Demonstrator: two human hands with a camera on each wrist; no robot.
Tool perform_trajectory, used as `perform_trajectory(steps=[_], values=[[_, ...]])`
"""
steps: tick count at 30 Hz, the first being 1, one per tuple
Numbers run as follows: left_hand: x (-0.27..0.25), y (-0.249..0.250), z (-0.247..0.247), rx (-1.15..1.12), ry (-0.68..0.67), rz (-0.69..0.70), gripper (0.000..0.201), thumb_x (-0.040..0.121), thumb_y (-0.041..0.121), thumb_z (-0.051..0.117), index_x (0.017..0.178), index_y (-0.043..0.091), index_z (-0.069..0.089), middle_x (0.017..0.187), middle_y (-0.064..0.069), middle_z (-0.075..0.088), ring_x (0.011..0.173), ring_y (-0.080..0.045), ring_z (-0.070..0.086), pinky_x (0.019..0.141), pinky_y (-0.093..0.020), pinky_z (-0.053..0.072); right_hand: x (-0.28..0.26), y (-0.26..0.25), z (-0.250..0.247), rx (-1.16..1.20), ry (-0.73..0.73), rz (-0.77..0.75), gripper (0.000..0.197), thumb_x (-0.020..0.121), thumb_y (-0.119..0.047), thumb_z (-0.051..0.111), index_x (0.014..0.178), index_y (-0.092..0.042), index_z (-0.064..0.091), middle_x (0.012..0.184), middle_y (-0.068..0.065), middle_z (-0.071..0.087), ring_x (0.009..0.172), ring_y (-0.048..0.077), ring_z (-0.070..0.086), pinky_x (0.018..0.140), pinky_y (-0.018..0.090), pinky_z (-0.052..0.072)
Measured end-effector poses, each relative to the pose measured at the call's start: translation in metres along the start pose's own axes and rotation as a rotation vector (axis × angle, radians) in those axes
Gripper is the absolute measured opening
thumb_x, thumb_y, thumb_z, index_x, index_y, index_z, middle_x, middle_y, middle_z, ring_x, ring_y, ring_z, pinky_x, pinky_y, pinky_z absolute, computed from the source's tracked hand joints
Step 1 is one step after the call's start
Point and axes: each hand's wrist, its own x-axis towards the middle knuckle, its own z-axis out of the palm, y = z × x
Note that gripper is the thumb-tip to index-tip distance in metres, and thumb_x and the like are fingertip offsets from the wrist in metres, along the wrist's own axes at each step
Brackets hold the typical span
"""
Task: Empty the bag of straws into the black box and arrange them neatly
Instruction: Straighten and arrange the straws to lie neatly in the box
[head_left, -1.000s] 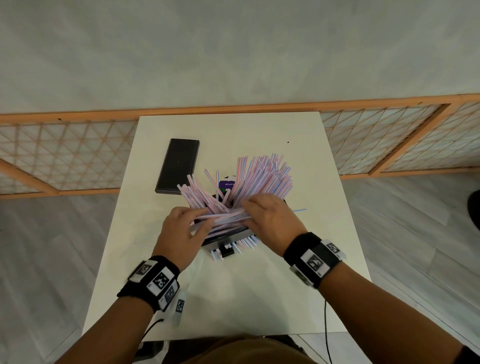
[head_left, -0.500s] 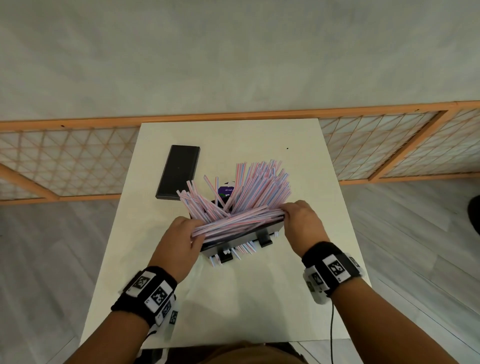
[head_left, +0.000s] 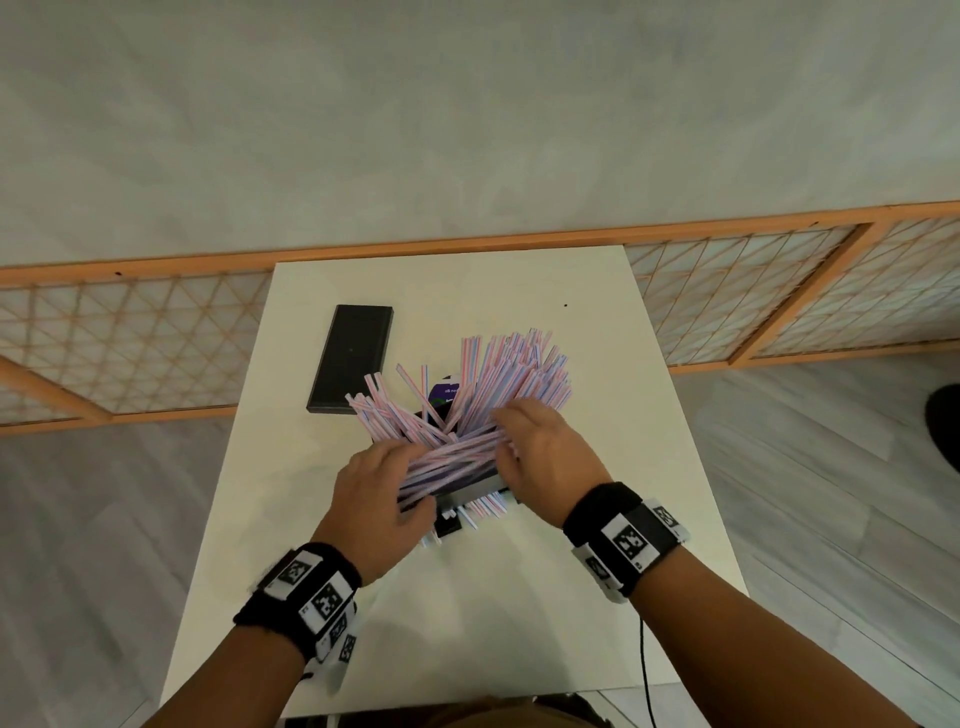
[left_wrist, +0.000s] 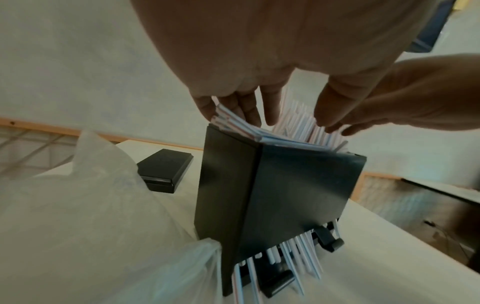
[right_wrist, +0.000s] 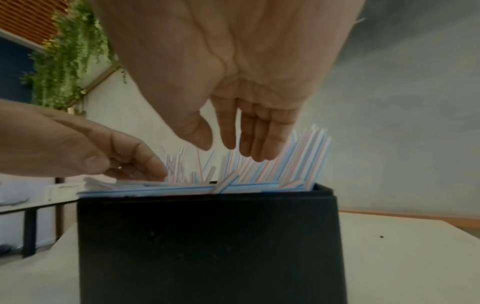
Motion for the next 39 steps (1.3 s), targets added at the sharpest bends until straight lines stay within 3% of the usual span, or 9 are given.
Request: perform_trajectory(steps=[3, 7, 10, 13, 18, 23, 28, 33, 39], values=[[0.002, 0.001, 0.009, 0.118, -0.029, 0.048, 0.052, 0.085, 0.058, 0.054, 0.128, 0.028, 0.059, 0.123, 0.008, 0.056, 0.112, -0.019, 0.052, 0.101, -0.037, 0.039, 0.004, -0.001, 0.016, -0.095, -0.208, -0.125, 0.030, 0.098, -0.020, 0.051, 0.122, -0.009, 0.065, 0.117, 0.007, 0.066, 0.105, 0.024, 0.062, 0.095, 0.037, 0.053], [0.007, 0.007, 0.010, 0.240, 0.019, 0.090, 0.046, 0.084, 0.055, 0.059, 0.119, 0.025, 0.067, 0.118, 0.006, 0.059, 0.108, -0.021, 0.055, 0.100, -0.039, 0.043, 0.008, 0.008, 0.039, -0.237, -0.326, -0.096, 0.020, 0.097, -0.017, 0.052, 0.107, -0.012, 0.069, 0.105, 0.007, 0.067, 0.097, 0.027, 0.064, 0.087, 0.043, 0.056], [0.008, 0.011, 0.011, 0.292, 0.008, 0.143, 0.032, 0.084, 0.040, 0.072, 0.113, 0.027, 0.072, 0.113, 0.008, 0.063, 0.100, -0.021, 0.061, 0.093, -0.038, 0.047, 0.019, 0.001, 0.037, -0.256, -0.264, -0.099, 0.021, 0.099, -0.024, 0.050, 0.088, -0.016, 0.066, 0.087, 0.003, 0.062, 0.083, 0.024, 0.057, 0.076, 0.039, 0.054], [0.009, 0.013, 0.012, 0.306, -0.034, 0.202, 0.023, 0.086, 0.025, 0.074, 0.109, 0.027, 0.076, 0.114, 0.010, 0.069, 0.094, -0.021, 0.066, 0.086, -0.038, 0.053, 0.031, -0.014, 0.033, -0.147, -0.153, -0.002, 0.034, 0.099, -0.041, 0.046, 0.090, -0.017, 0.068, 0.085, 0.002, 0.059, 0.078, 0.022, 0.056, 0.071, 0.038, 0.052], [0.007, 0.019, 0.012, 0.338, -0.060, 0.210, 0.036, 0.080, 0.014, 0.078, 0.115, 0.026, 0.076, 0.122, 0.010, 0.073, 0.095, -0.020, 0.071, 0.085, -0.037, 0.057, 0.043, -0.023, 0.047, -0.078, -0.300, 0.117, 0.029, 0.100, -0.040, 0.051, 0.098, -0.022, 0.073, 0.097, 0.004, 0.063, 0.088, 0.024, 0.061, 0.077, 0.041, 0.055], [0.002, 0.018, 0.013, 0.330, -0.039, 0.216, 0.044, 0.073, 0.010, 0.080, 0.113, 0.027, 0.075, 0.122, 0.010, 0.072, 0.098, -0.017, 0.070, 0.090, -0.036, 0.057, 0.047, -0.031, 0.019, 0.286, -0.071, 0.164, 0.026, 0.103, -0.032, 0.054, 0.077, -0.027, 0.057, 0.074, -0.006, 0.056, 0.069, 0.011, 0.050, 0.064, 0.030, 0.044], [0.006, 0.012, 0.014, 0.325, -0.061, 0.233, 0.049, 0.068, 0.006, 0.082, 0.113, 0.023, 0.075, 0.117, 0.006, 0.073, 0.099, -0.019, 0.069, 0.092, -0.034, 0.056, 0.056, -0.054, -0.050, 0.425, 0.203, 0.104, 0.015, 0.104, -0.032, 0.055, 0.096, -0.024, 0.065, 0.094, -0.005, 0.064, 0.086, 0.008, 0.056, 0.074, 0.017, 0.043], [0.012, 0.009, 0.014, 0.198, -0.129, 0.241, 0.040, 0.099, 0.009, 0.052, 0.136, 0.019, 0.063, 0.143, 0.003, 0.056, 0.128, -0.021, 0.051, 0.110, -0.029, 0.037, 0.057, -0.059, -0.051, 0.061, -0.084, -0.150, 0.024, 0.108, -0.035, 0.043, 0.103, -0.021, 0.061, 0.088, -0.001, 0.062, 0.076, 0.019, 0.057, 0.068, 0.036, 0.049], [0.008, 0.005, 0.016, 0.129, 0.120, 0.241, 0.009, 0.081, 0.015, 0.077, 0.088, 0.018, 0.072, 0.097, 0.002, 0.063, 0.085, -0.020, 0.059, 0.077, -0.037, 0.056, 0.053, -0.035, 0.019, -0.276, -0.371, -0.236, 0.031, 0.103, -0.038, 0.046, 0.108, -0.016, 0.068, 0.099, 0.006, 0.059, 0.090, 0.029, 0.057, 0.078, 0.047, 0.052]])
